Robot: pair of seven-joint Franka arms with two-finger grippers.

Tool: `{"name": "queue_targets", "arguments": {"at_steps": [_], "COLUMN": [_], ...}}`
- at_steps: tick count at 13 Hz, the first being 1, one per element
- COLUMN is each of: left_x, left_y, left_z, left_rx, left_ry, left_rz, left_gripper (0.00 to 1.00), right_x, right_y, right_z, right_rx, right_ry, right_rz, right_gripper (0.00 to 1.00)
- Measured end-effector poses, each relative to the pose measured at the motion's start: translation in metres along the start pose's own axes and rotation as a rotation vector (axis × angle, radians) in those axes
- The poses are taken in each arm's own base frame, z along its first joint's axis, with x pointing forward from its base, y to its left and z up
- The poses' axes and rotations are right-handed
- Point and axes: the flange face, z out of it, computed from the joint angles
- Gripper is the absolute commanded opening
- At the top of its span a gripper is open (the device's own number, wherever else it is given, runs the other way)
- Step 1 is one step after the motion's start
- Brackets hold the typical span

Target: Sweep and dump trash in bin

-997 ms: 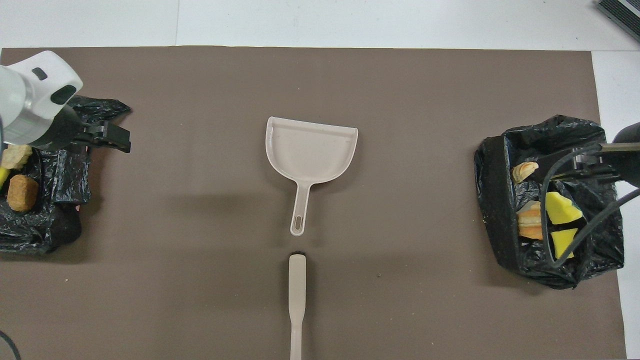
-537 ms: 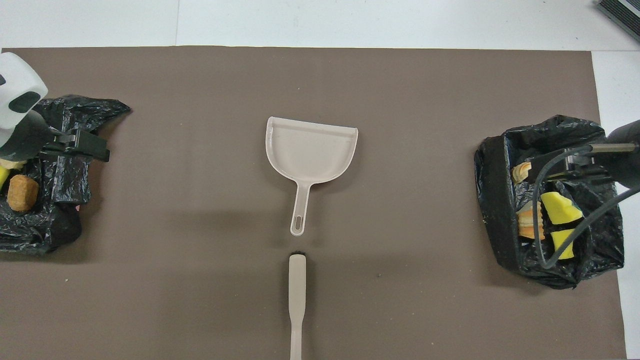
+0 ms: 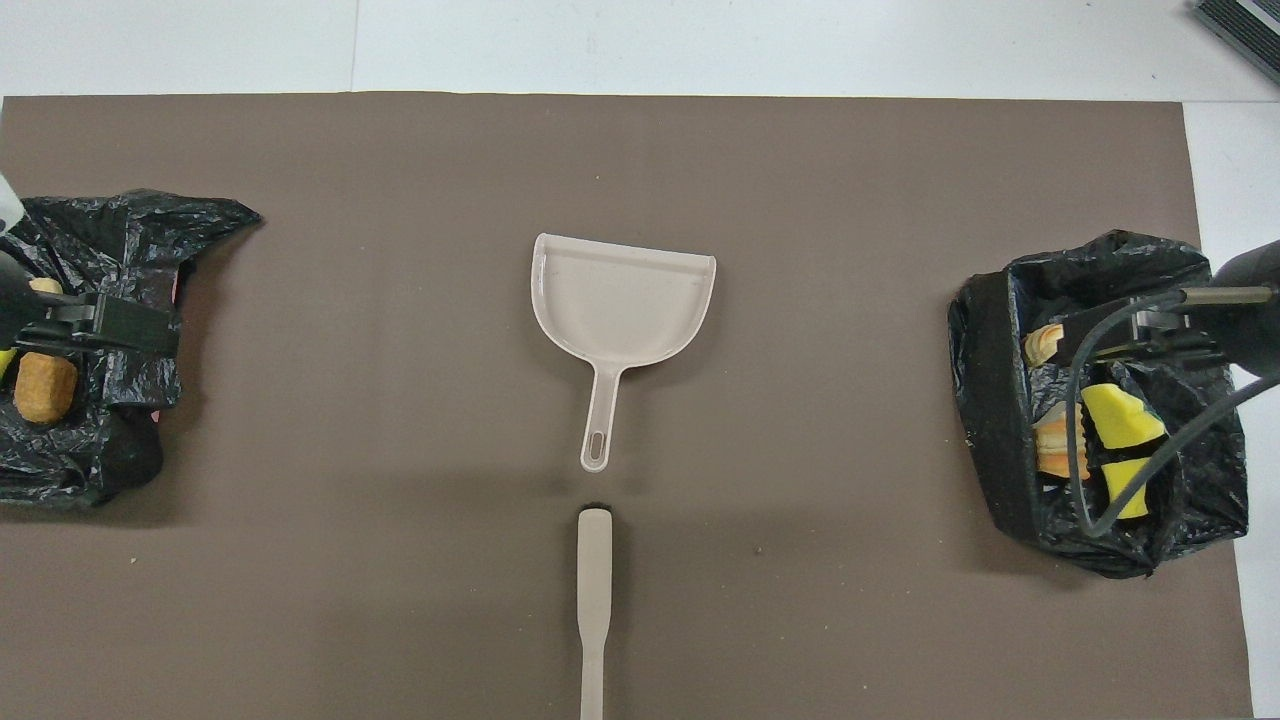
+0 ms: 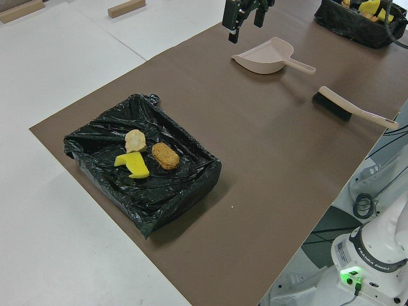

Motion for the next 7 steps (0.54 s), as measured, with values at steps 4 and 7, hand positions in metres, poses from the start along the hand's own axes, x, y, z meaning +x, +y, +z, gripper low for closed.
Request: {"name": "queue_targets", "arguments": {"at_steps": [4,7], "left_x": [-0.0010,-0.0030], "left_y": [0.0000,-0.0014], "left_z": [0.0010,0.0003], "left_rx": [0.000,0.005], "left_ry": [-0.010,-0.025], "left_rz": [0.000,0.004], "left_gripper": [1.00,1.00], "right_x": [0.0000,0.0008], "right_y": [0.0017,0.0082], "right_z": [0.0002,0.0002], "right_rx": [0.000,0.000], "right_ry": [-0.002,-0.002], "right_rz": [0.003,0.015], "right_gripper": [1.00,1.00]}}
